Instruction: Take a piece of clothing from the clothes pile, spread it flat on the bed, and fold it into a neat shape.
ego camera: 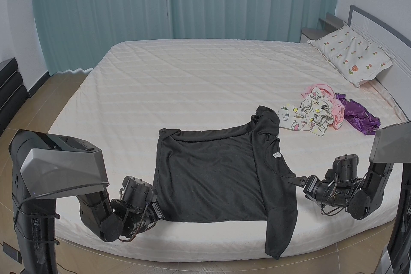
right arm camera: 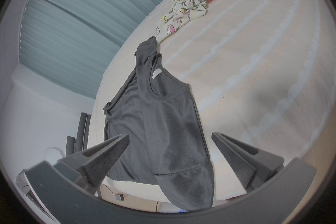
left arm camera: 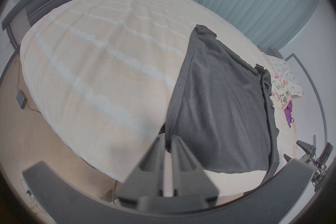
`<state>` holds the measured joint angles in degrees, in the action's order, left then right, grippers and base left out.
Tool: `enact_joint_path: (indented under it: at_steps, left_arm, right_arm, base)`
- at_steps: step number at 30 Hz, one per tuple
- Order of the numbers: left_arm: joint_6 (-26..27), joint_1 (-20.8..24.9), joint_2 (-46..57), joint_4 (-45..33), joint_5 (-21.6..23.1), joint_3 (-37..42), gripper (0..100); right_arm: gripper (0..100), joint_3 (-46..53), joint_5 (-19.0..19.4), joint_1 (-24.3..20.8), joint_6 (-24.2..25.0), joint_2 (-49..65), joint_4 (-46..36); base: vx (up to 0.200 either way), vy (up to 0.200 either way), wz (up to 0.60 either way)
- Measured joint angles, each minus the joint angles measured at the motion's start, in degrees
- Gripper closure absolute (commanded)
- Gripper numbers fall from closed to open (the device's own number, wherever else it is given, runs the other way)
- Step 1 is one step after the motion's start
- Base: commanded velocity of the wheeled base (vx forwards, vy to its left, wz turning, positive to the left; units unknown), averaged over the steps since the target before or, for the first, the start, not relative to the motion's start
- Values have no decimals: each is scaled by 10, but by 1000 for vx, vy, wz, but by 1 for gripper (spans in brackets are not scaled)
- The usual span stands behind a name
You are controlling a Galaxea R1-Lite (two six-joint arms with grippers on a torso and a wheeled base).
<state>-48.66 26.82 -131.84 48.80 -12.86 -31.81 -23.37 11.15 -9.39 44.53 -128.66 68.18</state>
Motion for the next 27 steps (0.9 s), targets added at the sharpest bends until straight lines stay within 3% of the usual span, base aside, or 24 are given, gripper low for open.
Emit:
enact_joint_path:
  at_steps: [18,19,27]
  left_arm:
    - [-27,-35,20,4,-3,37,100]
    - [-28,-36,20,4,-3,38,100]
    - [-31,-39,20,4,-2,39,100]
  right_arm:
    - [0,-23,-4,-22,-41,-61,3]
    - [100,-26,-4,-22,-41,-63,2]
    - [100,-38,-12,-17,-47,-75,-4]
  base:
    - [0,0,0]
    - [0,0,0]
    - [0,0,0]
